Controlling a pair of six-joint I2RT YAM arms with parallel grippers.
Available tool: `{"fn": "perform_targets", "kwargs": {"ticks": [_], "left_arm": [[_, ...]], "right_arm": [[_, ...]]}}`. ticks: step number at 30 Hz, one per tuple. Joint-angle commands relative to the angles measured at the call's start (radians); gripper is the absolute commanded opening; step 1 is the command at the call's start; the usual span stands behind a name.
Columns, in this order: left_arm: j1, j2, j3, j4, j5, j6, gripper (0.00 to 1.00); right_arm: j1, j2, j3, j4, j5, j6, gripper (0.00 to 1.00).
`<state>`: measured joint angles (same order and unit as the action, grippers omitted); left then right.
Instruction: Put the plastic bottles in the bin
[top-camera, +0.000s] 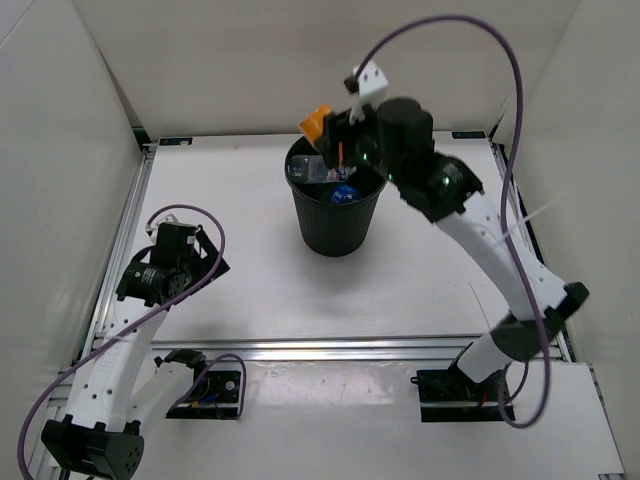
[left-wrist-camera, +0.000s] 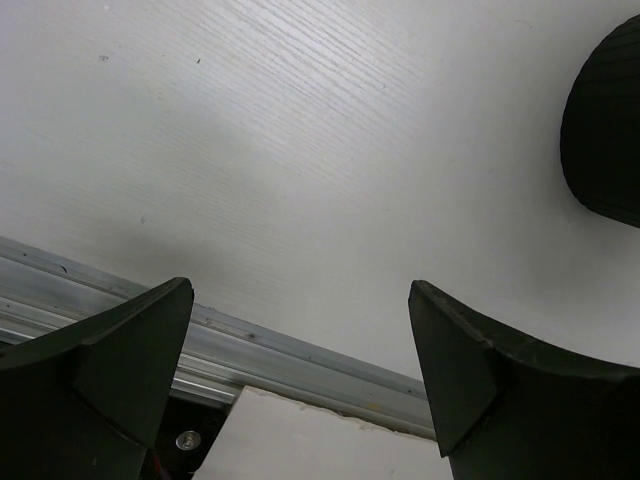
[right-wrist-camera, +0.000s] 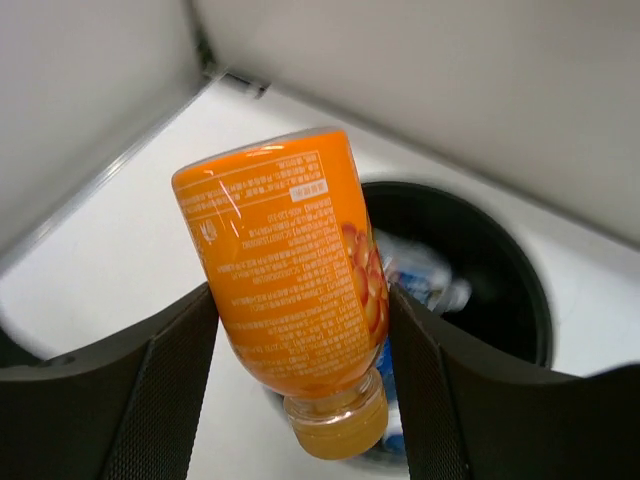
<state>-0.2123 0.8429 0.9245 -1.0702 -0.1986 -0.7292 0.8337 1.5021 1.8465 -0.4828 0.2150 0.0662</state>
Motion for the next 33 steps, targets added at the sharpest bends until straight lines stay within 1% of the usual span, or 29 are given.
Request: {"fn": "perform_targets", "kwargs": {"ticks": [1, 5, 6, 7, 9, 10, 11, 12, 14, 15, 17, 18, 19, 21, 22, 23, 24, 25, 26, 27, 28, 29, 30, 31, 32, 33], "left_arm": [[-0.004, 0.008, 0.011, 0.023, -0.016, 0.025, 1.00], [0.005, 0.038, 0.011, 0.032, -0.016, 0.034, 1.00], [0.014, 0.038, 0.022, 0.032, -0.016, 0.034, 1.00], [0.014, 0.038, 0.022, 0.032, -0.016, 0.034, 1.00], [0.025, 0.047, 0.022, 0.032, -0.016, 0.034, 1.00], [0.025, 0.047, 0.022, 0.032, -0.016, 0.043, 1.00], [0.036, 0.047, 0.022, 0.041, -0.016, 0.044, 1.00], [0.036, 0.047, 0.022, 0.041, -0.016, 0.044, 1.00], [0.048, 0.047, 0.013, 0.050, -0.016, 0.053, 1.00], [0.057, 0.047, 0.013, 0.050, -0.016, 0.053, 1.00], [0.068, 0.058, 0.013, 0.050, -0.016, 0.062, 1.00], [0.079, 0.058, 0.013, 0.050, -0.028, 0.062, 1.00], [0.079, 0.067, 0.013, 0.061, -0.041, 0.062, 1.00], [0.079, 0.067, 0.013, 0.070, -0.054, 0.053, 1.00], [0.079, 0.067, 0.013, 0.070, -0.068, 0.053, 1.00], [0.079, 0.067, 0.013, 0.070, -0.068, 0.039, 1.00], [0.089, 0.079, 0.023, 0.070, -0.090, 0.030, 1.00], [0.090, 0.079, 0.046, 0.044, -0.107, 0.030, 1.00], [0.099, 0.088, 0.062, 0.029, -0.126, 0.015, 1.00], [0.099, 0.097, 0.076, 0.015, -0.148, 0.004, 1.00], [0.109, 0.097, 0.091, 0.006, -0.194, -0.005, 1.00], [0.110, 0.107, 0.126, -0.017, -0.229, -0.034, 1.00], [0.110, 0.107, 0.146, -0.036, -0.278, -0.061, 1.00], [0.120, 0.116, 0.169, -0.063, -0.411, -0.096, 1.00], [0.132, 0.116, 0.209, -0.097, -0.488, -0.140, 1.00], [0.133, 0.125, 0.220, -0.170, -0.566, -0.256, 1.00]], "right_arm": [[-0.099, 0.187, 0.260, -0.175, -0.003, 0.030, 0.11], [-0.119, 0.239, 0.272, -0.175, -0.025, 0.076, 0.27], [-0.119, 0.239, 0.255, -0.175, -0.016, 0.076, 0.38], [-0.119, 0.239, 0.232, -0.184, -0.016, 0.076, 0.48], [-0.119, 0.205, 0.166, -0.185, 0.000, 0.086, 0.69], [-0.119, 0.195, 0.151, -0.185, 0.012, 0.086, 0.74], [-0.119, 0.173, 0.139, -0.185, 0.045, 0.098, 0.83], [-0.119, 0.164, 0.129, -0.185, 0.066, 0.098, 1.00], [-0.119, 0.141, 0.129, -0.214, 0.108, 0.098, 1.00], [-0.128, 0.141, 0.143, -0.223, 0.165, 0.098, 1.00], [-0.146, 0.116, 0.180, -0.260, 0.228, 0.132, 1.00], [-0.159, 0.116, 0.200, -0.282, 0.237, 0.150, 1.00], [-0.197, 0.107, 0.221, -0.309, 0.238, 0.173, 1.00], [-0.243, 0.096, 0.266, -0.388, 0.199, 0.243, 1.00], [-0.296, 0.087, 0.282, -0.422, 0.170, 0.262, 1.00], [-0.335, 0.087, 0.307, -0.465, 0.094, 0.262, 1.00], [-0.428, 0.104, 0.341, -0.569, -0.019, 0.280, 1.00], [-0.471, 0.113, 0.364, -0.606, -0.221, 0.294, 1.00], [-0.510, 0.113, 0.344, -0.632, -0.306, 0.305, 1.00], [-0.569, 0.104, 0.303, -0.645, -0.387, 0.305, 1.00], [-0.591, 0.057, 0.239, -0.610, -0.458, 0.305, 1.00], [-0.622, -0.001, 0.091, -0.546, -0.562, 0.305, 1.00], [-0.631, -0.028, 0.027, -0.522, -0.586, 0.305, 1.00], [-0.631, -0.054, -0.030, -0.499, -0.598, 0.294, 1.00], [-0.631, -0.078, -0.082, -0.481, -0.612, 0.273, 1.00], [-0.631, -0.112, -0.158, -0.467, -0.612, 0.273, 1.00]]}}
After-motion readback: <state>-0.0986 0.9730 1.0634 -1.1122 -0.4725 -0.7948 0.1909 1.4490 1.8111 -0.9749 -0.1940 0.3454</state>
